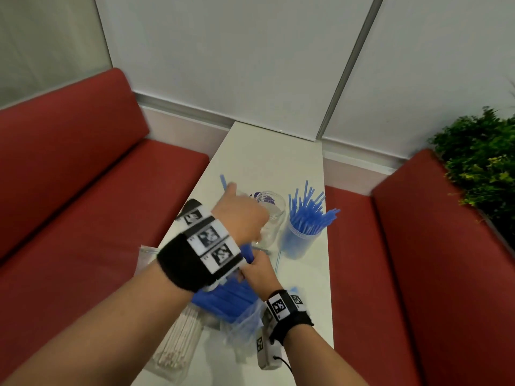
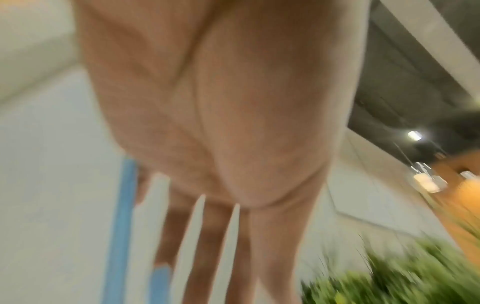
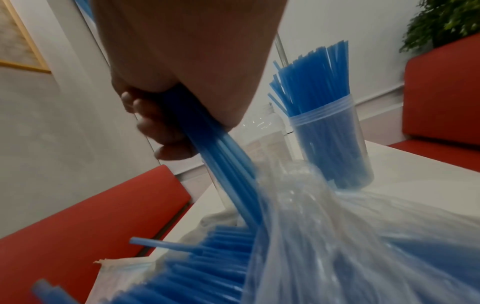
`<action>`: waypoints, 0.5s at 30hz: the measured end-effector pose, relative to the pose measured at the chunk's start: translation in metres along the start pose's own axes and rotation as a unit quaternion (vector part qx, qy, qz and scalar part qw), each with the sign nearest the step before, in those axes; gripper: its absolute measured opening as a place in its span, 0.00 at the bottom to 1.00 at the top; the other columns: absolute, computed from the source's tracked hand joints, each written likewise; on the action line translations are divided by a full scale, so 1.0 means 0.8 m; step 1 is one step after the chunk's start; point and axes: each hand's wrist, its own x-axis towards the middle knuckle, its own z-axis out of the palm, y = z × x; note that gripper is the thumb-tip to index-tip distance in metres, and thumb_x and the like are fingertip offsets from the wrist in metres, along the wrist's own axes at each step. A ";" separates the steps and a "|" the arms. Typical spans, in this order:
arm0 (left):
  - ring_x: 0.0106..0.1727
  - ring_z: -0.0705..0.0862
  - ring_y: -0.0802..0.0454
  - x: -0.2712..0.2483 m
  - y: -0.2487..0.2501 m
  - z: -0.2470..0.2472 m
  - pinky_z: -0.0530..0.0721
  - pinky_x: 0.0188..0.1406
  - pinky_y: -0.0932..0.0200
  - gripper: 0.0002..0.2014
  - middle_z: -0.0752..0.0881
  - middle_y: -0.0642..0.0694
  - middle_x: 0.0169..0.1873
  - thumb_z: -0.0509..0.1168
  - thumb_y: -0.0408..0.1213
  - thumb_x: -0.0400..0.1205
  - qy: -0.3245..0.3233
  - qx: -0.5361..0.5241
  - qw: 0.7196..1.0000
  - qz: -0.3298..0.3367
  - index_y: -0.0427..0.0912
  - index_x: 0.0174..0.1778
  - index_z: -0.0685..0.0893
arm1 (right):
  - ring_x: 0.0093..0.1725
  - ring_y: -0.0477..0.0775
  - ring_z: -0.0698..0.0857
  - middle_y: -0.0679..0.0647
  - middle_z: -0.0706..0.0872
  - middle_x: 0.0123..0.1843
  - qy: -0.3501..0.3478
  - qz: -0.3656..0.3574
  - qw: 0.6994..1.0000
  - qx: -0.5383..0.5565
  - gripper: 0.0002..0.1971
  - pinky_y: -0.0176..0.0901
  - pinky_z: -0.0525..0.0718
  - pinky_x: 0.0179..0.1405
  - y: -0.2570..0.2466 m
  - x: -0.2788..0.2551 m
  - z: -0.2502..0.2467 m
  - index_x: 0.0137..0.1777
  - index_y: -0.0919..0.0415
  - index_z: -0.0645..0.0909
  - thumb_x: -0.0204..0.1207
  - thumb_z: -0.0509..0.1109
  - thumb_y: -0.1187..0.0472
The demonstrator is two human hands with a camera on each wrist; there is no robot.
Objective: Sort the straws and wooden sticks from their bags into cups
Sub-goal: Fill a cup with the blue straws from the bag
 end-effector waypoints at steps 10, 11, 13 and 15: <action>0.43 0.86 0.47 -0.016 -0.035 -0.021 0.79 0.48 0.51 0.33 0.87 0.46 0.35 0.44 0.62 0.87 0.207 -0.372 0.905 -0.001 0.40 0.45 0.86 | 0.31 0.56 0.68 0.57 0.69 0.31 0.053 -0.026 0.998 0.036 0.13 0.51 0.71 0.33 -0.033 0.001 0.001 0.39 0.60 0.77 0.82 0.74 0.56; 0.39 0.85 0.48 -0.014 -0.026 -0.011 0.79 0.50 0.51 0.35 0.84 0.47 0.29 0.42 0.63 0.86 0.185 -0.358 0.915 0.006 0.38 0.41 0.84 | 0.29 0.55 0.68 0.57 0.68 0.29 0.056 -0.032 0.997 0.043 0.15 0.49 0.71 0.31 -0.036 0.002 0.002 0.36 0.60 0.75 0.81 0.74 0.56; 0.47 0.86 0.51 -0.009 -0.013 0.009 0.71 0.74 0.48 0.36 0.87 0.49 0.35 0.38 0.65 0.85 0.157 -0.330 0.930 0.032 0.42 0.50 0.86 | 0.24 0.51 0.67 0.51 0.67 0.24 0.049 -0.038 0.996 0.059 0.18 0.42 0.69 0.25 -0.044 0.001 0.002 0.31 0.56 0.70 0.78 0.74 0.54; 0.70 0.79 0.60 -0.004 -0.011 0.025 0.55 0.85 0.52 0.30 0.86 0.55 0.62 0.41 0.65 0.85 0.183 -0.400 0.896 0.062 0.55 0.67 0.82 | 0.22 0.46 0.66 0.45 0.67 0.22 0.053 -0.034 0.997 0.053 0.19 0.40 0.68 0.24 -0.050 0.000 -0.001 0.30 0.53 0.69 0.78 0.74 0.53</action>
